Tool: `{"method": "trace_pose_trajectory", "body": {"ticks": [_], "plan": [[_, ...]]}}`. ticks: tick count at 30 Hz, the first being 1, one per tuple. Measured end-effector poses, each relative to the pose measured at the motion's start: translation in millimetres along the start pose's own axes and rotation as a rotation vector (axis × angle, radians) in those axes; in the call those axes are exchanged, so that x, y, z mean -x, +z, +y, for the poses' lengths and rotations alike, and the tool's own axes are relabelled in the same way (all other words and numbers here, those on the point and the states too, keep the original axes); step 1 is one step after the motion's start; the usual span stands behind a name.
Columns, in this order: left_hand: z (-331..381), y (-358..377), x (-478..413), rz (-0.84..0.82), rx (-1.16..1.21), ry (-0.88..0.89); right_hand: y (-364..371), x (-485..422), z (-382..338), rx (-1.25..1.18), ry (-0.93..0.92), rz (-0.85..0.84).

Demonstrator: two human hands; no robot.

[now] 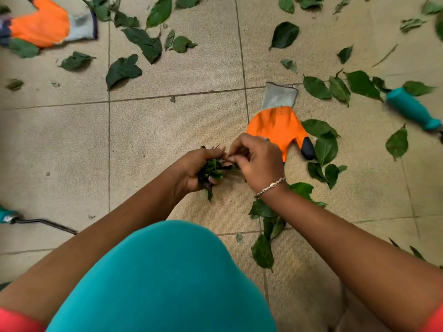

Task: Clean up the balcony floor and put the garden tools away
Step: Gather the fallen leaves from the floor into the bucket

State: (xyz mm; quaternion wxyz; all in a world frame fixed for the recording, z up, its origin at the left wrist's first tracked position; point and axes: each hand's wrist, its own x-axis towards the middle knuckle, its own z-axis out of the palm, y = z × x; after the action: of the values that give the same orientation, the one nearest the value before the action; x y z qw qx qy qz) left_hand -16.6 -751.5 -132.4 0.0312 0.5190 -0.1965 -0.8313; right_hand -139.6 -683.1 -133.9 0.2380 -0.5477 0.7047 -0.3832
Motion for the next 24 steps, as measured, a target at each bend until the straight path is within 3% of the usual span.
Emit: {"method": "trace_pose_trajectory", "body": {"ticks": [2, 6, 10, 15, 21, 24], "plan": [[-1, 7, 0, -0.078, -0.04, -0.016, 1, -4, 1, 0.147, -0.076, -0.054], [-6, 9, -8, -0.032, -0.113, -0.015, -22, 1, 20, 0.202, -0.145, -0.253], [-3, 3, -14, -0.018, -0.08, -0.002, -76, 41, 65, 0.382, -0.396, -0.34], [-3, 8, -20, -0.04, -0.121, -0.026, -83, 115, 99, 0.708, -0.345, -0.625], [7, 10, -25, -0.019, -0.105, 0.0, -29, 129, 79, 0.756, -0.416, -0.604], [15, 15, -24, -0.012, -0.093, -0.003, -27, 125, 83, 0.646, -0.574, -0.46]]}}
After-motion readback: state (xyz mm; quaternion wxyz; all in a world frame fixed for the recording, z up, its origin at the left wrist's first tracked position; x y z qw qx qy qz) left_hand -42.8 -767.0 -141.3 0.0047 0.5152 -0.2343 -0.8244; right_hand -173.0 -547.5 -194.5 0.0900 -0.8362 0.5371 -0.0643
